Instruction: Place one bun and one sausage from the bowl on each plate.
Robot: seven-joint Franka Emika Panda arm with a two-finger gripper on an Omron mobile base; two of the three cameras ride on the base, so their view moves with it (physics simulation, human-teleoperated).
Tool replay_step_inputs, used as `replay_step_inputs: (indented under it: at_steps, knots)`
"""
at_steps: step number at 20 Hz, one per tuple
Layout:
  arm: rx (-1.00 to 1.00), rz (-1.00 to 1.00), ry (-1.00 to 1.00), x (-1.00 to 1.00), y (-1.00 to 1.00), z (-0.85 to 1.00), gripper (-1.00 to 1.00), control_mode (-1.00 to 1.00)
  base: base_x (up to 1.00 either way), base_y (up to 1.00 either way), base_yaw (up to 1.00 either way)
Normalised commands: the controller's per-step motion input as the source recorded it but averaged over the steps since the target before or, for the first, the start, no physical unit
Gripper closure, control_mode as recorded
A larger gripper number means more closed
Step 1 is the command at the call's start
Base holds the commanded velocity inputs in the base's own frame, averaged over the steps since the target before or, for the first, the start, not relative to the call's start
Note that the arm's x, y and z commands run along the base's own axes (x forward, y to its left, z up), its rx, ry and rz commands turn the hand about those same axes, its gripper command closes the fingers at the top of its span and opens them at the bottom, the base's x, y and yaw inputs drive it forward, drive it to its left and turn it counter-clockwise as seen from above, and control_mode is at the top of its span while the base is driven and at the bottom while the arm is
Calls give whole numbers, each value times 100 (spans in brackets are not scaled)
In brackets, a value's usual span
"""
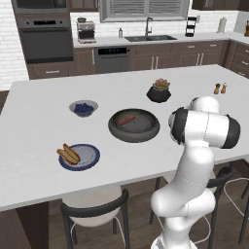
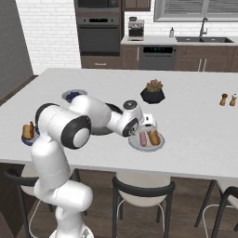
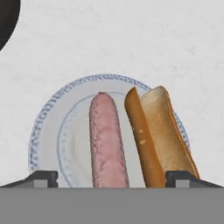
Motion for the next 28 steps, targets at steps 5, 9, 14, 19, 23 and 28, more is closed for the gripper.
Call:
replay_step_inputs:
  at_steps: [5, 9, 14, 19, 23, 28]
  knots:
    - [3, 0, -9, -21, 39, 97, -100, -100, 0, 0, 0]
    - [6, -1, -12, -9, 73, 87, -100, -100, 0, 0, 0]
    - [10, -2, -10, 0, 76, 81, -100, -100, 0, 0, 0]
    - [15, -2, -2, -1, 72, 49, -100, -100, 0, 0, 0]
    - [15, -1, 0, -2, 62, 39, -100, -100, 0, 0, 0]
    - [8, 0, 4, -5, 36, 35, -100, -100, 0, 0, 0]
